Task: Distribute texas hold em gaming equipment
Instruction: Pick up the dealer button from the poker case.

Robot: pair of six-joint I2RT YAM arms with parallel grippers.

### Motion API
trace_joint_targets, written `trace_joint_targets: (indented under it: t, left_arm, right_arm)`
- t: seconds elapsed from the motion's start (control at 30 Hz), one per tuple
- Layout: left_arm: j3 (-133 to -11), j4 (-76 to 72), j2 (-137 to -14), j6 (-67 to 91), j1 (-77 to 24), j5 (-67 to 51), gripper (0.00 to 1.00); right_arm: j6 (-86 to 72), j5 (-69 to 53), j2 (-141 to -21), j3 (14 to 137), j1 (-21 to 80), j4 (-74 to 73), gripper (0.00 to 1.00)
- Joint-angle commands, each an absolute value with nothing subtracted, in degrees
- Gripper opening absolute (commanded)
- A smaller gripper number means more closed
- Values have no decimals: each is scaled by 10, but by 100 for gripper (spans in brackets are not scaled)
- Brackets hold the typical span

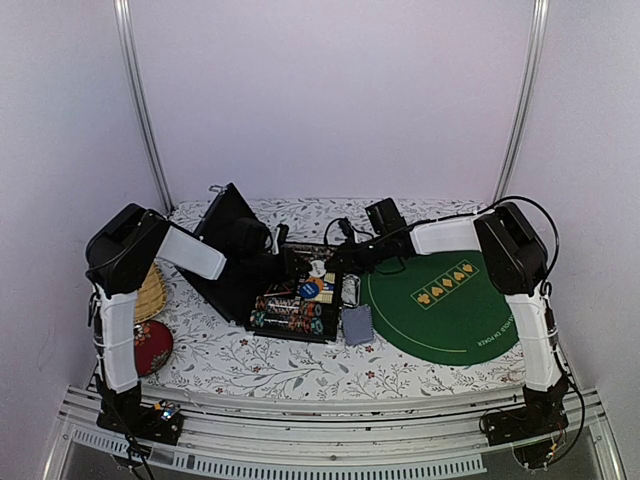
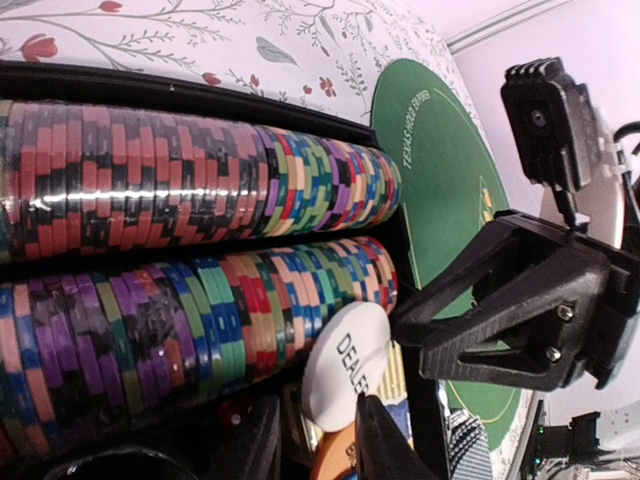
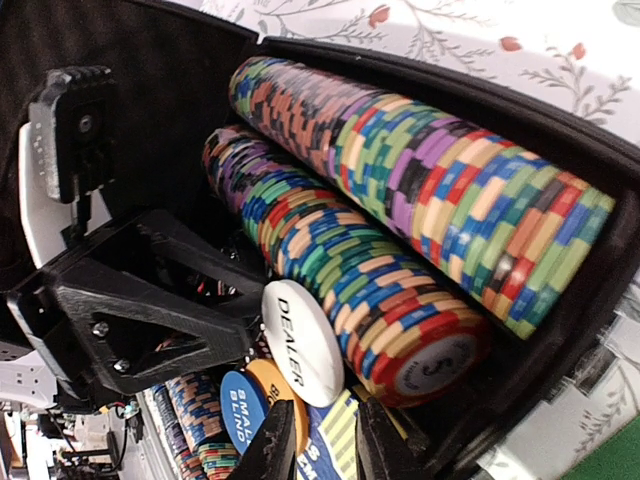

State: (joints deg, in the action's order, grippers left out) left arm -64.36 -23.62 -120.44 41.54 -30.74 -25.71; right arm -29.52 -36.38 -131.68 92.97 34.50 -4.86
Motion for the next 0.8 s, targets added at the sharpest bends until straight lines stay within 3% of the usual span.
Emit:
trace_joint_targets:
  t: [0.0,0.23,0.53,0.63,0.77]
  left_arm:
    - [-658,-230,-1226,406,-308,-254,29]
    - [-660,-255,-1240,409,-308,-274,35]
    - [-658,-301,-1245,414,-311,-304,34]
    - [-651,-321,-1239,413,-313,-312,30]
    - [-637,-350,-1228,410,-315,-319,16]
  right_arm:
    - [-299,-369,-1333,946,348,-51,23]
    - [-300,-386,-1340,953,352,-50,21]
    - [-313,-413,-1368,961,355,-25,20]
    - [-309,-421,-1366,961,357,-20,20]
    - [-303,-427,-1361,961,358,-15,16]
